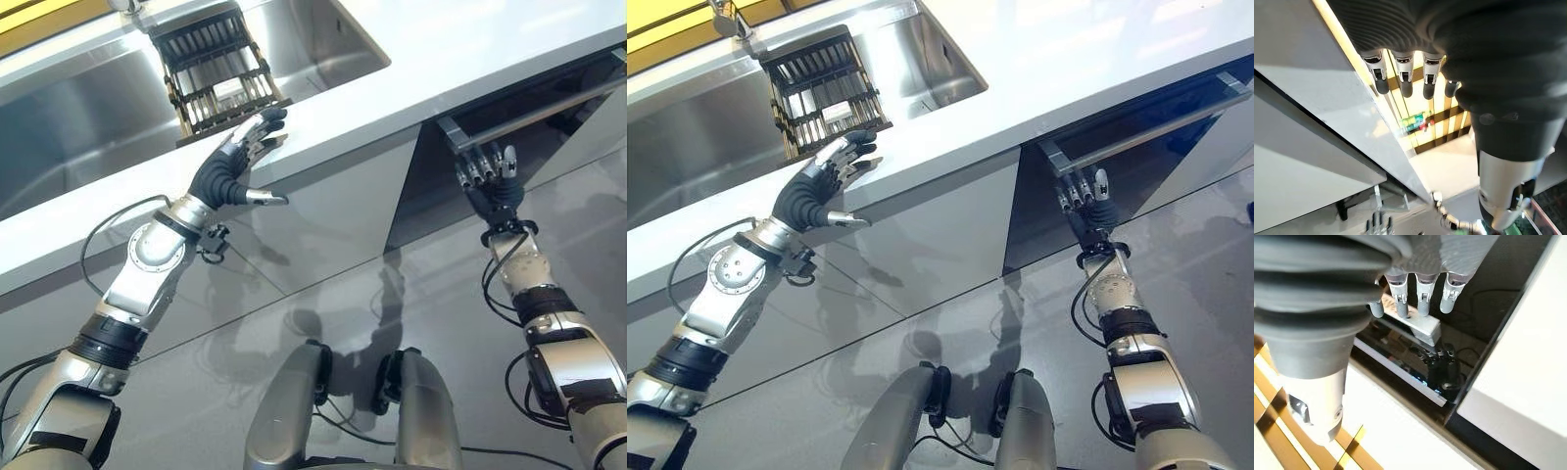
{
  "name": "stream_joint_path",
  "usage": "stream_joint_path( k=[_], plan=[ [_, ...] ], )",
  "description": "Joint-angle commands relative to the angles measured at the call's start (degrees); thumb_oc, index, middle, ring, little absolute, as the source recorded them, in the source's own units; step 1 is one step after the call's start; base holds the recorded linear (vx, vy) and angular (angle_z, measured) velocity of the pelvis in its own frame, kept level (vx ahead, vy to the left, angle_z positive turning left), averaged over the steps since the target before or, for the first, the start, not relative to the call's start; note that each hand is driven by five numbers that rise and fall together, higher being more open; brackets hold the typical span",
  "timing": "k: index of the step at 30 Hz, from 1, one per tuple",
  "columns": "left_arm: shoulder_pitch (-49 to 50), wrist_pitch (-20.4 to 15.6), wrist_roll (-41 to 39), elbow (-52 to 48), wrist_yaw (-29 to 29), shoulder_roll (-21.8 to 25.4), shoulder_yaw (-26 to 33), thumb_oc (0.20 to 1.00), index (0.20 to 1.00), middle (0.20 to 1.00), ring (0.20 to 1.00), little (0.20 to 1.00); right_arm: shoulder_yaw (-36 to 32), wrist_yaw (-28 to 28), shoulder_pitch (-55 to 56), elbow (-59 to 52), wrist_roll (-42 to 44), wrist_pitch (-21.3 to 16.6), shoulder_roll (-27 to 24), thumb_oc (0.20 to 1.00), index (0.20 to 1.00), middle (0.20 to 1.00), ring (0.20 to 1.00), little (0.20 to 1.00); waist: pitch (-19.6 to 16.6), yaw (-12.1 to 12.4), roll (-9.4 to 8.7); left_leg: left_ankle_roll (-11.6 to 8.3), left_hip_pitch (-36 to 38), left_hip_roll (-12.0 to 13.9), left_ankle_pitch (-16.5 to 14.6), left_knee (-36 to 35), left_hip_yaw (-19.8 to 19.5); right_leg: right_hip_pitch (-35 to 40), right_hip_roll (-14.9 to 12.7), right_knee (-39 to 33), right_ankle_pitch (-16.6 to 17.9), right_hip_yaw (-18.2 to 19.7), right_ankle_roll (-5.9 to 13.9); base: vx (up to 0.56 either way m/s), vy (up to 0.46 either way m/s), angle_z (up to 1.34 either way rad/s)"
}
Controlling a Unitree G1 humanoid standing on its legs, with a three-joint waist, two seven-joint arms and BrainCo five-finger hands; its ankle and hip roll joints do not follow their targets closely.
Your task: Pick up plates and place into dishwasher.
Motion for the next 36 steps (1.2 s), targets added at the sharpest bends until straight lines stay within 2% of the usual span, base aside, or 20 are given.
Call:
stream_joint_path(
  k=[1,5,9,12,14,18,19,21,26,28,31,36],
  plan=[
    [1.4,-2.1,-2.8,-2.7,-1.0,-0.6,0.2,1.000,1.000,1.000,1.000,1.000,-1.1,3.1,-5.1,-2.5,0.4,-3.6,-0.7,1.000,1.000,1.000,1.000,1.000,-5.3,0.4,-1.29,3.42,0.5,0.8,-3.4,2.8,0.4,2.2,2.0,-4.9,6.6,5.5,0.04,0.00,0.000,0.00],
    [1.1,-1.8,-5.2,-2.8,-7.4,-0.6,-0.8,1.000,1.000,1.000,1.000,1.000,-1.4,0.7,-3.5,-1.8,-0.2,-5.1,0.1,1.000,1.000,1.000,1.000,1.000,-6.1,0.1,-1.62,3.39,1.7,1.2,-2.8,0.8,0.5,3.1,2.4,-6.2,6.9,5.5,0.12,0.00,0.000,0.00],
    [1.9,0.9,-9.7,-4.1,-15.0,-1.3,-3.7,1.000,1.000,1.000,1.000,1.000,-1.5,-2.4,1.1,-1.3,-2.5,-7.2,3.2,1.000,1.000,1.000,1.000,1.000,-7.9,-0.5,-2.09,3.19,5.4,1.9,-0.5,-5.2,0.5,6.7,3.1,-11.4,8.7,5.5,0.42,0.02,0.010,-0.03],
    [4.5,4.9,-15.4,-5.2,-20.3,-3.9,-6.6,1.000,1.000,1.000,1.000,1.000,-1.4,-4.2,6.5,-0.8,-6.0,-7.6,6.6,1.000,1.000,1.000,1.000,1.000,-10.5,-0.7,-2.59,2.55,9.9,2.5,1.7,-12.1,0.7,11.6,3.9,-18.3,10.6,5.4,1.05,0.08,0.013,-0.08],
    [7.8,8.9,-19.4,-5.6,-24.4,-7.3,-8.2,1.000,1.000,1.000,1.000,1.000,-1.2,-4.4,9.9,0.5,-7.6,-8.1,8.5,1.000,1.000,1.000,1.000,1.000,-12.5,-0.5,-3.06,1.99,13.3,2.9,3.3,-17.1,0.5,15.1,4.5,-23.7,12.1,5.4,1.63,0.12,-0.005,-0.08],
    [15.6,18.3,-29.2,-3.5,-32.5,-13.8,-10.2,1.000,1.000,1.000,1.000,1.000,-1.6,-4.1,15.8,3.7,-11.0,-5.5,10.2,1.000,1.000,1.000,1.000,1.000,-17.2,-0.3,-4.05,0.60,20.6,3.2,7.8,-28.4,-0.1,22.7,5.9,-36.1,16.0,5.9,3.15,0.15,0.003,0.02],
    [17.0,19.5,-30.0,-2.8,-34.2,-15.1,-11.0,1.000,1.000,1.000,1.000,1.000,-1.4,-3.9,16.5,4.8,-11.9,-4.9,10.6,1.000,1.000,1.000,1.000,1.000,-17.9,-0.3,-4.18,0.46,21.9,3.2,8.8,-30.6,-0.3,23.8,6.3,-38.2,17.0,6.3,3.44,0.07,0.010,0.03],
    [18.9,19.3,-30.3,-0.8,-35.2,-16.4,-12.5,1.000,1.000,1.000,1.000,1.000,-1.1,-3.7,17.3,6.3,-12.5,-3.7,10.9,1.000,1.000,1.000,1.000,1.000,-19.0,-0.2,-4.27,0.20,23.6,3.4,10.5,-34.3,-0.5,25.2,6.8,-41.5,18.5,6.8,3.90,0.02,0.005,0.01],
    [22.3,14.4,-26.3,8.6,-33.0,-17.6,-13.7,1.000,1.000,1.000,1.000,1.000,-0.7,-3.4,20.9,10.4,-17.7,2.3,11.4,1.000,1.000,1.000,1.000,1.000,-21.5,-0.1,-4.33,-0.27,27.1,4.2,14.0,-43.0,-0.8,27.6,7.4,-48.5,22.0,7.4,5.17,0.02,0.025,-0.04],
    [24.8,11.6,-22.8,15.0,-31.2,-18.8,-12.9,1.000,1.000,1.000,1.000,1.000,0.7,-3.4,25.3,9.8,-20.8,5.0,13.4,1.000,1.000,1.000,1.000,1.000,-22.3,-0.2,-4.46,-0.36,27.8,4.4,15.3,-46.0,-0.6,27.9,7.7,-50.6,23.1,7.4,5.51,0.00,0.000,0.00],
    [27.8,9.3,-17.2,24.8,-29.6,-21.5,-11.0,1.000,1.000,1.000,1.000,1.000,2.5,-4.3,31.3,9.4,-23.5,7.8,16.9,1.000,1.000,1.000,1.000,1.000,-23.0,-0.3,-4.68,-0.60,28.6,4.3,17.2,-49.7,-0.9,28.5,8.2,-53.6,24.5,7.1,5.77,0.01,0.001,-0.01],
    [30.0,7.5,-6.2,43.4,-26.3,-27.9,-6.6,1.000,1.000,1.000,1.000,1.000,5.4,-8.7,38.0,7.1,-24.8,13.5,23.3,1.000,1.000,1.000,1.000,1.000,-24.0,-2.0,-5.23,-0.42,28.6,4.3,17.5,-50.5,0.3,28.3,8.7,-54.9,25.0,7.4,5.91,0.03,0.005,-0.03]
  ],
)
